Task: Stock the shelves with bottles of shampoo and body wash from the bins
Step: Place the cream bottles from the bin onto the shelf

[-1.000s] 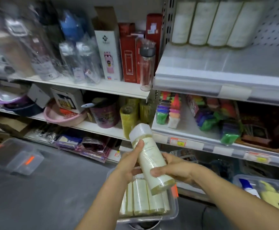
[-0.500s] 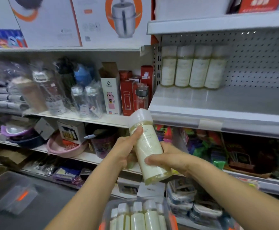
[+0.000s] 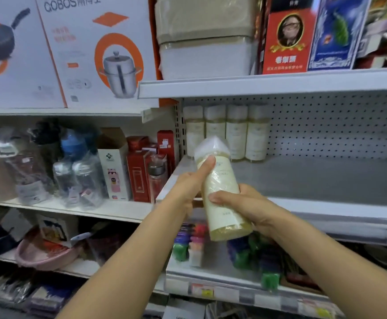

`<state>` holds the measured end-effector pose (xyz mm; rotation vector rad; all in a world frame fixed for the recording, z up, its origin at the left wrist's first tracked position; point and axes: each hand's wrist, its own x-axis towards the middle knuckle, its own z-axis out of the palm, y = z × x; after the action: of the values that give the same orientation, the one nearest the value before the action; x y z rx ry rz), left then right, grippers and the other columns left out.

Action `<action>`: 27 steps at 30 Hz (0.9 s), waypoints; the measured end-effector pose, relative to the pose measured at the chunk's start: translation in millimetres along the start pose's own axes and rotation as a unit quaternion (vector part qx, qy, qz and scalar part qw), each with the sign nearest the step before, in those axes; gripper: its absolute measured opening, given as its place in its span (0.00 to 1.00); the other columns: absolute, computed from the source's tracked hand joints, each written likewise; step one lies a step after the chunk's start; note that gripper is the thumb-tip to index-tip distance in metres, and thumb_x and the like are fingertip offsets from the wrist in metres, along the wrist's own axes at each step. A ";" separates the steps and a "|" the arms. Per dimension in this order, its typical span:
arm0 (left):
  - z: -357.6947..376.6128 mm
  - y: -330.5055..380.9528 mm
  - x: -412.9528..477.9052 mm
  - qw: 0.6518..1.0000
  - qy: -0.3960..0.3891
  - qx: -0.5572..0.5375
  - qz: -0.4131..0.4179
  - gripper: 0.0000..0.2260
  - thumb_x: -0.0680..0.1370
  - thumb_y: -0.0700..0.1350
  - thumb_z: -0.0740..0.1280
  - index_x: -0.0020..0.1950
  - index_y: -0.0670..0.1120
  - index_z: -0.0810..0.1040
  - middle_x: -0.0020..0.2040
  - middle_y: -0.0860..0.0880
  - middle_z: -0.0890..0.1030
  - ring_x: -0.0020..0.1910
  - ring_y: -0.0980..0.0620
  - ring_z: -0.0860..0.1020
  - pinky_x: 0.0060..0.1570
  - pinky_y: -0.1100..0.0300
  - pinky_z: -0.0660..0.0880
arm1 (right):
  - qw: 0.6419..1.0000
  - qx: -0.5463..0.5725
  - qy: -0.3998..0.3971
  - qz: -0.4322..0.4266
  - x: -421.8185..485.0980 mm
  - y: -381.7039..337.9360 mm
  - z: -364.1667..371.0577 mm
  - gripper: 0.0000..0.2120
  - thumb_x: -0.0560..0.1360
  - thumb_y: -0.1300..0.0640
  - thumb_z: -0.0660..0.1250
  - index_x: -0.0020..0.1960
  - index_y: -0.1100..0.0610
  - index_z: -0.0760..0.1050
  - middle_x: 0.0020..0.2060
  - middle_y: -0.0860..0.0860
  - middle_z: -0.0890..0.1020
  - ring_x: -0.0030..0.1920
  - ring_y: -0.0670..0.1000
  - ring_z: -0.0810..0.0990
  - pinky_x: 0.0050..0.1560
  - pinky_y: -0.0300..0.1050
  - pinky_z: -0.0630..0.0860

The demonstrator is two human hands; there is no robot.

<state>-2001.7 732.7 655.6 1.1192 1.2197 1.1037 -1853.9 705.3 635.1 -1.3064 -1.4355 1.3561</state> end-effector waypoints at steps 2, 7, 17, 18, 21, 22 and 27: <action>25.4 5.8 17.7 1.000 -0.018 -0.011 0.000 0.26 0.72 0.65 0.71 0.59 0.45 0.78 0.50 0.47 0.84 0.49 0.49 0.83 0.49 0.53 0.80 | 1.000 0.003 0.016 -0.011 7.3 -2.0 -27.4 0.24 0.69 0.55 0.77 0.61 0.57 0.74 0.47 0.57 0.86 0.46 0.57 0.86 0.48 0.54 0.83; 81.0 11.7 60.8 0.999 -0.017 -0.033 0.019 0.35 0.72 0.65 0.72 0.68 0.42 0.71 0.55 0.46 0.83 0.49 0.48 0.83 0.39 0.57 0.80 | 0.997 -0.027 0.057 -0.041 28.7 -2.8 -87.1 0.17 0.69 0.58 0.76 0.56 0.59 0.79 0.46 0.58 0.86 0.45 0.56 0.86 0.45 0.52 0.83; 154.3 6.3 118.3 0.992 -0.058 -0.096 0.065 0.23 0.74 0.55 0.74 0.63 0.46 0.77 0.55 0.47 0.85 0.54 0.48 0.83 0.52 0.54 0.81 | 0.985 -0.041 0.145 -0.085 70.0 19.7 -166.0 0.26 0.62 0.60 0.81 0.56 0.49 0.74 0.45 0.49 0.86 0.47 0.49 0.85 0.50 0.50 0.82; 159.8 5.5 122.6 0.990 -0.065 -0.104 0.067 0.21 0.74 0.54 0.74 0.63 0.46 0.76 0.55 0.47 0.85 0.54 0.48 0.83 0.52 0.53 0.81 | 0.983 -0.047 0.147 -0.099 72.6 20.2 -171.3 0.25 0.63 0.62 0.80 0.55 0.48 0.75 0.45 0.47 0.86 0.47 0.47 0.85 0.49 0.47 0.81; 175.5 3.5 136.1 0.987 -0.103 -0.101 0.076 0.13 0.77 0.52 0.72 0.59 0.52 0.76 0.57 0.48 0.83 0.54 0.50 0.82 0.53 0.55 0.79 | 0.981 -0.059 0.148 -0.114 86.3 25.9 -191.4 0.25 0.64 0.63 0.79 0.57 0.49 0.75 0.48 0.47 0.86 0.49 0.45 0.85 0.52 0.48 0.80; 181.0 2.2 139.5 0.986 -0.115 -0.094 0.082 0.11 0.77 0.51 0.71 0.58 0.54 0.75 0.57 0.49 0.82 0.54 0.51 0.81 0.53 0.56 0.78 | 0.980 -0.064 0.153 -0.114 91.3 28.6 -197.9 0.29 0.62 0.60 0.80 0.60 0.49 0.74 0.51 0.47 0.85 0.51 0.47 0.84 0.55 0.52 0.80; 200.2 -12.4 167.7 0.982 -0.146 -0.046 0.108 0.17 0.79 0.50 0.69 0.68 0.56 0.72 0.60 0.48 0.82 0.60 0.50 0.81 0.60 0.53 0.78 | 0.976 -0.076 0.158 -0.126 136.3 57.6 -233.3 0.45 0.51 0.41 0.84 0.64 0.47 0.72 0.58 0.49 0.82 0.58 0.51 0.82 0.57 0.56 0.79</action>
<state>-1794.9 890.5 628.2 1.3127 0.8248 1.0993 -1644.9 882.1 598.0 -1.3144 -1.4441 0.8450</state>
